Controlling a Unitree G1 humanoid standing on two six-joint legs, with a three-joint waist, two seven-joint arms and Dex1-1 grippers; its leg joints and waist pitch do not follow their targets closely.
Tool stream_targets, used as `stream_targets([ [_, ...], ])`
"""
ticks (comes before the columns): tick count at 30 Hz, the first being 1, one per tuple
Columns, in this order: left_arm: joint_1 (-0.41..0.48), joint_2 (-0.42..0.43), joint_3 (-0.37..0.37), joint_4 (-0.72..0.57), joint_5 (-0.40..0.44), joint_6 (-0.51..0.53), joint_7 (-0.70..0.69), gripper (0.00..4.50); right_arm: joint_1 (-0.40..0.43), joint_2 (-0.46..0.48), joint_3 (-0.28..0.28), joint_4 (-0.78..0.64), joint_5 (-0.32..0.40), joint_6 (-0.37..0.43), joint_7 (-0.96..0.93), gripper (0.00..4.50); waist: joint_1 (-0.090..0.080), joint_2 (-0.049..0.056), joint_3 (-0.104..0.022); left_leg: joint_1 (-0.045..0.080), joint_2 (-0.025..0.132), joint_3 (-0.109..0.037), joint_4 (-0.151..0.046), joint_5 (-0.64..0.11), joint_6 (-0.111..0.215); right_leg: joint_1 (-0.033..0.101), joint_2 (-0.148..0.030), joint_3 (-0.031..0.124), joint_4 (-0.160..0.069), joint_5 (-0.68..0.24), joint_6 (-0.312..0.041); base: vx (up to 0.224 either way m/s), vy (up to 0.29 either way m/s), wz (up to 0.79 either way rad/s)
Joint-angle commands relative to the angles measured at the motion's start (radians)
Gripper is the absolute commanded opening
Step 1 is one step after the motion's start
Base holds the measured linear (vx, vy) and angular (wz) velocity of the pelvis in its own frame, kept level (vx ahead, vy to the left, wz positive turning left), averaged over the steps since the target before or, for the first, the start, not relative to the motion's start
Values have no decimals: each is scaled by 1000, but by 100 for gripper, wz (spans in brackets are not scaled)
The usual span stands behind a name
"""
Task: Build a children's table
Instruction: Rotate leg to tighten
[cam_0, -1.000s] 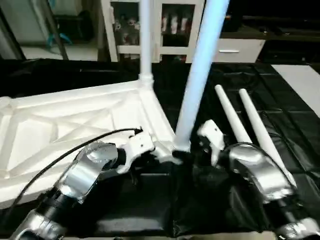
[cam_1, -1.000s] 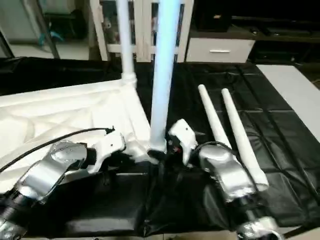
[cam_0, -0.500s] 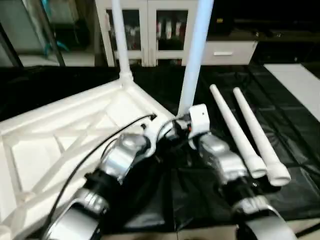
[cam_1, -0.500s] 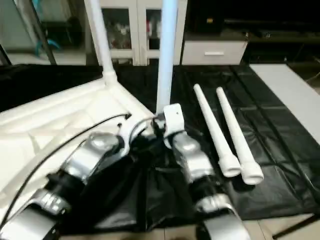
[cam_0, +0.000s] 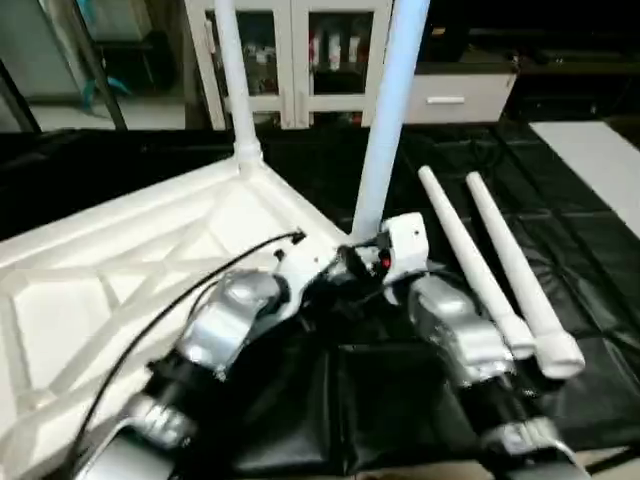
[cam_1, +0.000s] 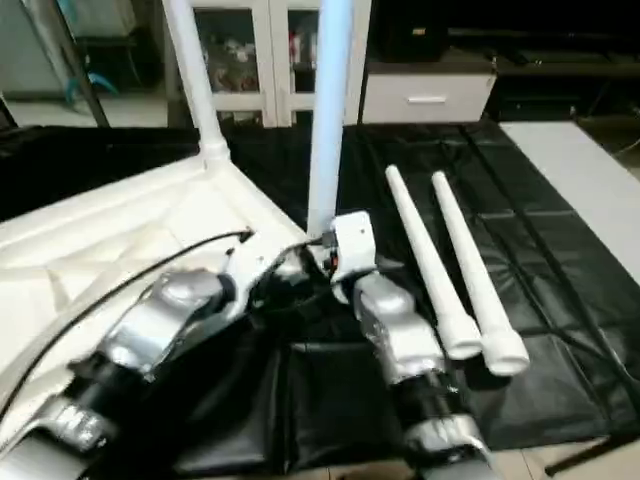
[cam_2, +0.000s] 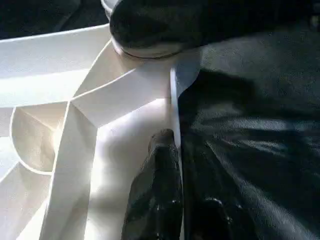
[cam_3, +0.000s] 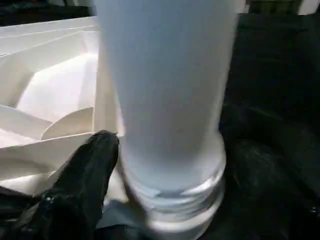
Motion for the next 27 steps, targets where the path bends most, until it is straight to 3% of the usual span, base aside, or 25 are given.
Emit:
stream_targets([
  [1, 60, 71, -43, -80, -42, 2, -124, 0, 37, -111, 36, -113, 24, 82, 161, 424, 15, 4, -63, -2, 32, -7, -65, -150, 67, 56, -52, 50, -57, -236, -196, 0, 0, 0],
  [3, 72, 96, -54, -108, -48, -5, -163, 0, 52, -165, 57, -152, 31, 91, 238, 424, 16, 1, -63, -2, 34, -7, -65, -145, 71, 58, -49, 48, -57, -214, -202, 64, -1, 0],
  [4, 80, 114, -62, -128, -57, -7, -195, 0, 64, -206, 73, -180, 38, 89, 300, 424, 23, -4, -65, 1, 35, -3, -62, -127, 85, 58, -48, 50, -49, -156, -225, 52, 9, 1],
  [5, 96, 153, -79, -166, -68, -28, -256, 0, 93, -283, 111, -239, 58, 67, 438, 424, 24, -2, -65, 2, 35, -2, -61, -116, 90, 57, -50, 51, -46, -136, -240, 55, 15, 2],
  [7, 101, 167, -84, -180, -74, -31, -278, 0, 101, -307, 122, -254, 65, 64, 480, 424, 31, -3, -65, 3, 38, -3, -59, -109, 102, 59, -49, 52, -42, -111, -248, 0, 0, 0],
  [9, 113, 194, -92, -205, -89, -35, -321, 0, 111, -345, 138, -264, 74, 61, 546, 424, 32, -4, -62, 4, 39, -4, -63, -128, 102, 59, -50, 50, -44, -133, -257, 0, 0, 0],
  [10, 123, 214, -96, -227, -100, -33, -350, 0, 114, -370, 153, -264, 74, 61, 590, 424, 33, -7, -58, 5, 37, -1, -63, -164, 90, 56, -51, 52, -50, -191, -249, 0, 0, 0],
  [12, 126, 219, -94, -237, -103, -27, -357, 0, 113, -377, 162, -266, 74, 61, 610, 424, 33, -7, -55, 8, 37, -1, -66, -198, 71, 53, -52, 53, -58, -253, -236, 0, 0, 0],
  [13, 126, 220, -93, -237, -103, -26, -359, 0, 109, -374, 167, -262, 75, 63, 617, 424, 33, -24, -53, 9, 37, 1, -67, -225, 58, 50, -52, 53, -65, -311, -215, 0, 0, 0],
  [17, 124, 225, -91, -239, -106, -18, -351, 0, 86, -355, 178, -234, 69, 65, 606, 424, 40, -9, -54, 11, 39, -5, -71, -232, 33, 48, -51, 53, -64, -328, -193, 0, 0, 0],
  [21, 118, 225, -95, -235, -105, -21, -354, 0, 76, -346, 175, -215, 68, 58, 612, 408, 41, -16, -57, 10, 37, -3, -68, -215, 33, 50, -51, 54, -60, -284, -204, 0, 0, 0],
  [27, 118, 225, -96, -241, -107, -20, -355, 0, 74, -341, 179, -194, 55, 43, 624, 353, 44, -17, -59, 8, 36, -2, -66, -184, 45, 52, -52, 54, -55, -257, -212, 0, 0, 0],
])
